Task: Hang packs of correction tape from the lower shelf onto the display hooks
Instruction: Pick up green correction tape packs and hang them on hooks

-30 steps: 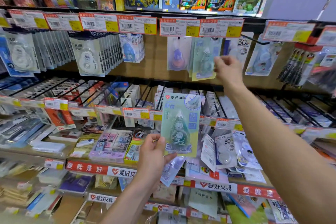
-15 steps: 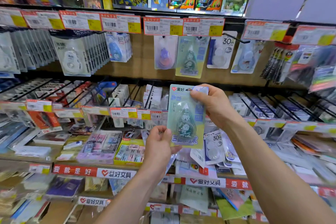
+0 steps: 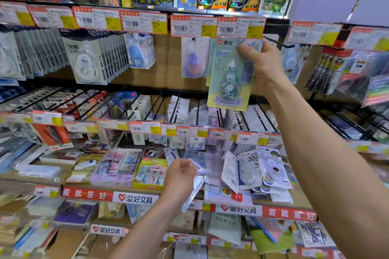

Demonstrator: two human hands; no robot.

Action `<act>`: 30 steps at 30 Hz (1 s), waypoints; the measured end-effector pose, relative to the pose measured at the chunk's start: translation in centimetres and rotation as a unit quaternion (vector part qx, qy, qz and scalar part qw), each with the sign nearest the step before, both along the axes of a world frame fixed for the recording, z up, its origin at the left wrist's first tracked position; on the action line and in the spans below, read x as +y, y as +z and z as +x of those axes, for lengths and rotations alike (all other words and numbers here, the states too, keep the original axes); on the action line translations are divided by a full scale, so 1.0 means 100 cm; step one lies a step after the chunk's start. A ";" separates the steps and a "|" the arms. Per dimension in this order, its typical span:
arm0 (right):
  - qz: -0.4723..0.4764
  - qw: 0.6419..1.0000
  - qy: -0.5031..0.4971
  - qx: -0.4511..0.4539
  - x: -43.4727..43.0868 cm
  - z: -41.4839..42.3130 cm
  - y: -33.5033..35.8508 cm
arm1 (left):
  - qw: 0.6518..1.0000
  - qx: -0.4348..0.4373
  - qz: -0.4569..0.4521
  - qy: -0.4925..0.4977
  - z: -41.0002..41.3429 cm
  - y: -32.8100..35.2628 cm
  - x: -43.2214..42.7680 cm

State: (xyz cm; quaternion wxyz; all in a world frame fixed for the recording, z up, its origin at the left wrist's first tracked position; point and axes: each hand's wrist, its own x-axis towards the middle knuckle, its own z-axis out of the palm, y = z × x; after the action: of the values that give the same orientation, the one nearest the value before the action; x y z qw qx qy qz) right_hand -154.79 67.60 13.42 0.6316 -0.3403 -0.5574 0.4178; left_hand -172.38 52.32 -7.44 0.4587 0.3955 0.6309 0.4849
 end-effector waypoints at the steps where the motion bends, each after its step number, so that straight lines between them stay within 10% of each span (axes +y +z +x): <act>1: 0.001 1.000 0.001 0.004 0.002 -0.002 0.002 | 0.998 0.055 0.015 0.002 -0.003 -0.003 0.003; 11: 0.000 1.000 -0.009 -0.014 0.010 -0.006 0.009 | 0.843 0.484 0.232 -0.030 -0.018 0.014 0.034; 30: -0.011 0.960 -0.213 -0.180 0.066 -0.009 0.001 | 0.762 0.606 0.214 -0.072 -0.030 0.020 0.044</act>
State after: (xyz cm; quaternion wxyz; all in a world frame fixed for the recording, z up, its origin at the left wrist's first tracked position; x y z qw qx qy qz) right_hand -155.71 74.18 13.51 0.5914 -0.5275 -0.5718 0.2122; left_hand -175.41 56.73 -5.45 -0.0824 0.7392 0.6270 0.2316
